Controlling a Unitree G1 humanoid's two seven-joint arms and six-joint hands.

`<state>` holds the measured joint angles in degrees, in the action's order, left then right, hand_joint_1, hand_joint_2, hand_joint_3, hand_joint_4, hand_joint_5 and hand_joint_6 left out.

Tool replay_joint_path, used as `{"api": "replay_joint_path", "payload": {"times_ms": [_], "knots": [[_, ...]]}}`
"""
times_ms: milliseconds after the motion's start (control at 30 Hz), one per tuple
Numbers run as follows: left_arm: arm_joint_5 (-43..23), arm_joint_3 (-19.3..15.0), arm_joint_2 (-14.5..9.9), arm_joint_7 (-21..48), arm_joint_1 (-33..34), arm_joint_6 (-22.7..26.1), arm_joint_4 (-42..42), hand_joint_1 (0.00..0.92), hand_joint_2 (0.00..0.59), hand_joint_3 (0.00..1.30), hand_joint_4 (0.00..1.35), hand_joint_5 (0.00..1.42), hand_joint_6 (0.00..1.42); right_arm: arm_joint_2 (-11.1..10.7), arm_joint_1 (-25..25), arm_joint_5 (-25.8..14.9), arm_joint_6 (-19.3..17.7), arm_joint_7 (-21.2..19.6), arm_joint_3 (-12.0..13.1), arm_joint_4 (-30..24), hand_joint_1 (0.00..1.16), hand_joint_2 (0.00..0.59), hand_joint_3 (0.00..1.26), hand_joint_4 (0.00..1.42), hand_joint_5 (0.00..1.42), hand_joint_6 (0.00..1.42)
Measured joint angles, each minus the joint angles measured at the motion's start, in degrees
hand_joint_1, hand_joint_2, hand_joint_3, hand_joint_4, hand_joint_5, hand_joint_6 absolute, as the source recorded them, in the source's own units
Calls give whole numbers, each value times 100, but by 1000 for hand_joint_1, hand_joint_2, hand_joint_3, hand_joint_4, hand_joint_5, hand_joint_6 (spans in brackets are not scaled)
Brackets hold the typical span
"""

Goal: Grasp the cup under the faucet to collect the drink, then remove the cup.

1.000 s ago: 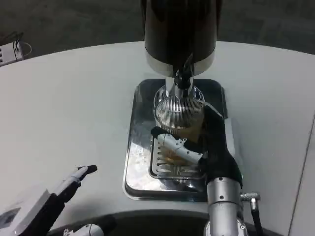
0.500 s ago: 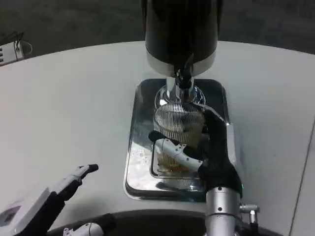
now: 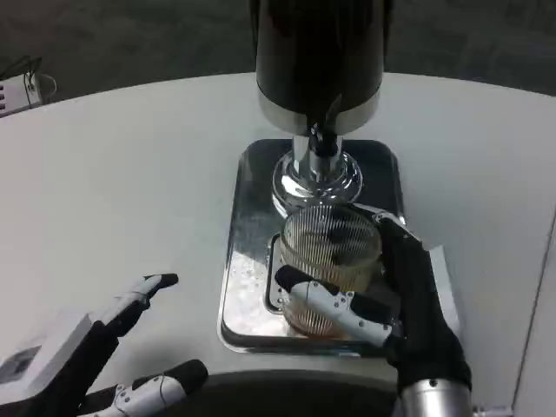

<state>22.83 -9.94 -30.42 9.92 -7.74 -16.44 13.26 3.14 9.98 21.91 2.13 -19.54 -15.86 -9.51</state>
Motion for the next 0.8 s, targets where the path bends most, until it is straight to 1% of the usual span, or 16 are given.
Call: {"api": "replay_joint_path", "payload": {"times_ms": [100, 167, 200, 300, 400, 567, 600, 667, 800], "knots": [[13, 6, 0, -19, 56, -1, 6, 0, 102, 131, 73, 163, 187, -94, -468, -99, 134, 438, -9, -611, 925, 239, 1157, 1411, 1424, 1424], [15, 1, 0, -41, 84, -1, 17, 0, 102, 131, 71, 162, 187, -241, -827, -146, 228, 773, 27, -1099, 925, 239, 1161, 1411, 1424, 1424], [16, 1, 0, -43, 89, -1, 26, 0, 102, 131, 70, 161, 187, -306, -943, -191, 248, 884, 60, -1260, 925, 239, 1162, 1411, 1424, 1424], [25, 3, 0, -43, 85, 0, 109, 0, 101, 122, 39, 134, 187, -481, -1273, -269, 297, 1181, 229, -1766, 925, 239, 1165, 1411, 1424, 1424], [60, 19, -4, -40, 62, 2, 336, 0, 100, 104, 4, 105, 165, -765, -1559, -351, 295, 1492, 482, -2297, 925, 239, 1167, 1422, 1424, 1424], [238, 155, -24, 44, -39, 6, 817, 0, 99, 52, 0, 34, 99, -1056, -1748, -560, 277, 1849, 912, -2897, 925, 239, 1168, 1424, 1424, 1424], [246, 177, -24, 76, -70, 7, 894, 0, 99, 42, 0, 22, 94, -1083, -1751, -581, 258, 1891, 975, -2965, 925, 239, 1168, 1424, 1424, 1424], [277, 196, -31, 161, -153, 36, 1123, 0, 99, 30, 0, 7, 89, -1139, -1772, -629, 248, 1980, 1093, -3101, 925, 239, 1168, 1424, 1424, 1424], [402, 221, -39, 298, -326, 62, 1555, 0, 93, 16, 0, 0, 65, -1293, -1865, -681, 174, 2169, 1198, -3290, 925, 239, 1168, 1424, 1424, 1424]]}}
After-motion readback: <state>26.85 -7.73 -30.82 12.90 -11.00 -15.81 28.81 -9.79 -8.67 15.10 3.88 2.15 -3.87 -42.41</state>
